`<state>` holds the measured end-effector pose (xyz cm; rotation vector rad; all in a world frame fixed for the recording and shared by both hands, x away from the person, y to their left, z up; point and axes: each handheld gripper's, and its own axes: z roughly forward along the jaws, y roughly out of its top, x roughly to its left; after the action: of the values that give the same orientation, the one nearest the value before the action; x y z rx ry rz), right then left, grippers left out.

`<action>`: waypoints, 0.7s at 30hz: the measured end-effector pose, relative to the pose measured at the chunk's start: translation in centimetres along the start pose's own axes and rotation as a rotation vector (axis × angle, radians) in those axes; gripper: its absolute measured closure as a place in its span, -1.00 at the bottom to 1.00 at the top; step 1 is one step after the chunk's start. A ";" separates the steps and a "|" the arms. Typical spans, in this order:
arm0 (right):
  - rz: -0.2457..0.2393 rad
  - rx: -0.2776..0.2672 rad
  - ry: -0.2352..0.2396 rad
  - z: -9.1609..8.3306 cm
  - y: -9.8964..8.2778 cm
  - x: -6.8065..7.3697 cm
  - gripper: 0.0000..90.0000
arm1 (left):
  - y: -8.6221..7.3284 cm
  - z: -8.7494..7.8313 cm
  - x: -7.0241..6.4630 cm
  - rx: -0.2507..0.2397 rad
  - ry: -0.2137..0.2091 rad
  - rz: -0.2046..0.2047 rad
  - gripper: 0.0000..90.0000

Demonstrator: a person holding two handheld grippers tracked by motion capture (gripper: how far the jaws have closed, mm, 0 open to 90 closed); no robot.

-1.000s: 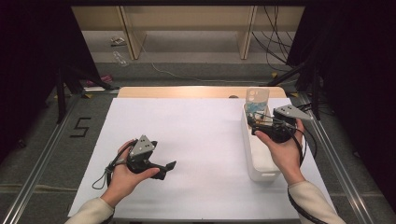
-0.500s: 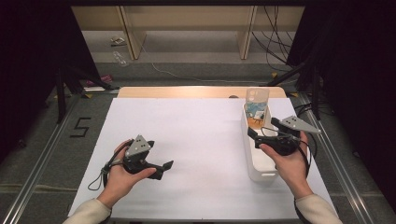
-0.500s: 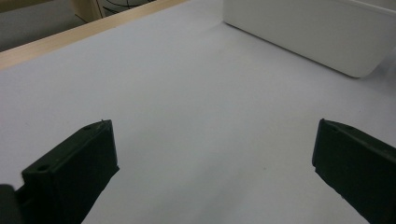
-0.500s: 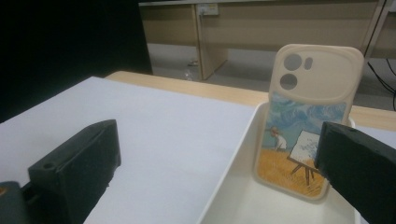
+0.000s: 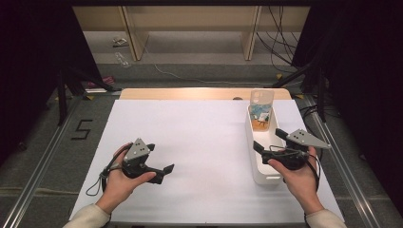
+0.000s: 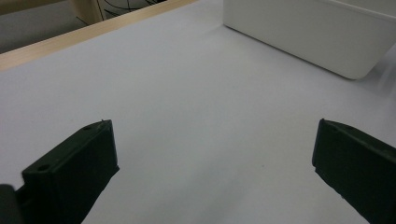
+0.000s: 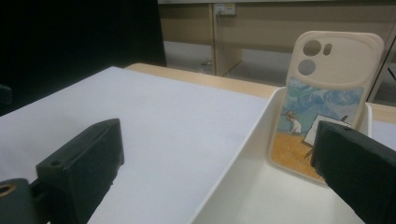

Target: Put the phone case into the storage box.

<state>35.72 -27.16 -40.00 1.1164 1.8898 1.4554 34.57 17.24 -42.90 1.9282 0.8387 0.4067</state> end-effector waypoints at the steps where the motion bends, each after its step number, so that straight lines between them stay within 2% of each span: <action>1: 0.001 -0.001 0.003 -0.1 -0.1 0.0 -0.92 | 0.0 0.0 0.0 -0.001 0.001 -0.002 -1.00; 10: 0.012 -0.010 0.020 -0.6 -0.8 0.3 -0.92 | -0.1 0.0 0.2 -0.001 0.006 -0.001 -1.00; 21: -0.003 -0.010 0.060 -0.8 -0.9 0.5 -0.92 | -0.3 0.0 0.6 -0.001 0.016 0.006 -1.00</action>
<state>34.56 -27.23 -40.55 1.0757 1.9214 1.5110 34.86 17.72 -43.16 1.9294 0.8436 0.4264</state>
